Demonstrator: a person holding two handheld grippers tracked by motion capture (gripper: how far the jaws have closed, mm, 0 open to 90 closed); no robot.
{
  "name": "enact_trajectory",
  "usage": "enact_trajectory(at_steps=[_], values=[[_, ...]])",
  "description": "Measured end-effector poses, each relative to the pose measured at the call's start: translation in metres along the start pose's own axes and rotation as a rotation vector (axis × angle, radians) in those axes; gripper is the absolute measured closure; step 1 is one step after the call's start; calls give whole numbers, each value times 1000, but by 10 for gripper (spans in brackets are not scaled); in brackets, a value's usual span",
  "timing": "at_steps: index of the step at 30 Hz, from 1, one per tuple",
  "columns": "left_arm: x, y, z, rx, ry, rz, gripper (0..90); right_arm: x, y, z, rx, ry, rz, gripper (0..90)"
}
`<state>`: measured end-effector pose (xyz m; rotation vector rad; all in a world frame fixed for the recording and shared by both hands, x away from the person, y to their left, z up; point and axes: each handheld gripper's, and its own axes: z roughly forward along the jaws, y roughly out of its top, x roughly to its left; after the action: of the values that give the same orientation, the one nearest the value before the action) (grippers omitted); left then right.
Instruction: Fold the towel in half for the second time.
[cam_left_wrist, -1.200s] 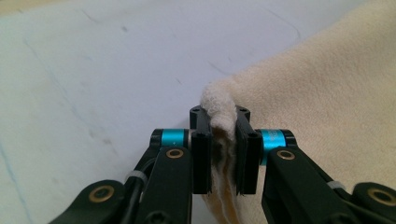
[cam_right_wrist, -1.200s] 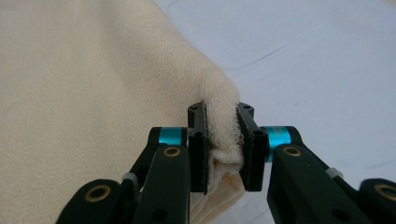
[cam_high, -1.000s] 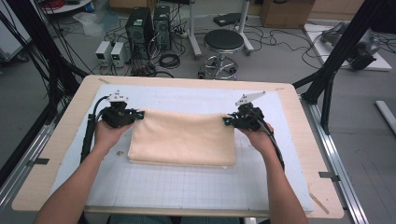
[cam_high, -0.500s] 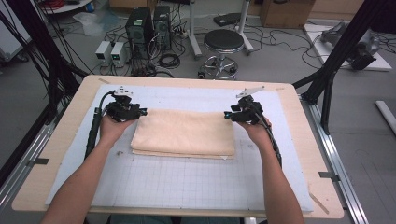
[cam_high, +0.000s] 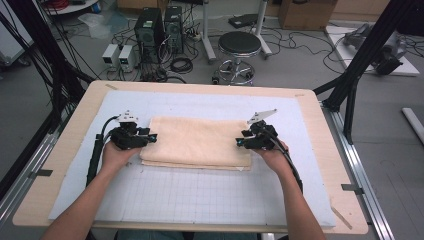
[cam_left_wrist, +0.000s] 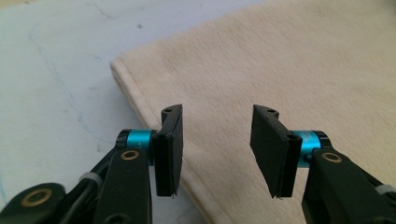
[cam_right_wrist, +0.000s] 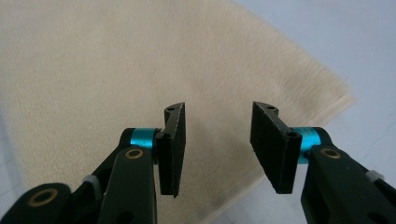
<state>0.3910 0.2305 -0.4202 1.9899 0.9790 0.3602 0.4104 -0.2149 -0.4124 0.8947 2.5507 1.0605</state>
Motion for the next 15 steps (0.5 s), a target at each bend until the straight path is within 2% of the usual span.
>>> enact_trajectory(at_steps=[3, 5, 7, 15], values=[[-3, -5, 3, 18, -16, 3, 540, 0, -4, 7, 28, -2, 13, 523], [-6, -7, 6, 47, -10, 23, 542, 0, -5, 11, 27, -3, 17, 523], [-7, -11, 10, 53, -5, 29, 543, 0, -6, 14, 35, -6, 20, 524], [-11, -12, 11, 63, 12, 51, 545, 0, -12, 15, 10, -10, -1, 531]])
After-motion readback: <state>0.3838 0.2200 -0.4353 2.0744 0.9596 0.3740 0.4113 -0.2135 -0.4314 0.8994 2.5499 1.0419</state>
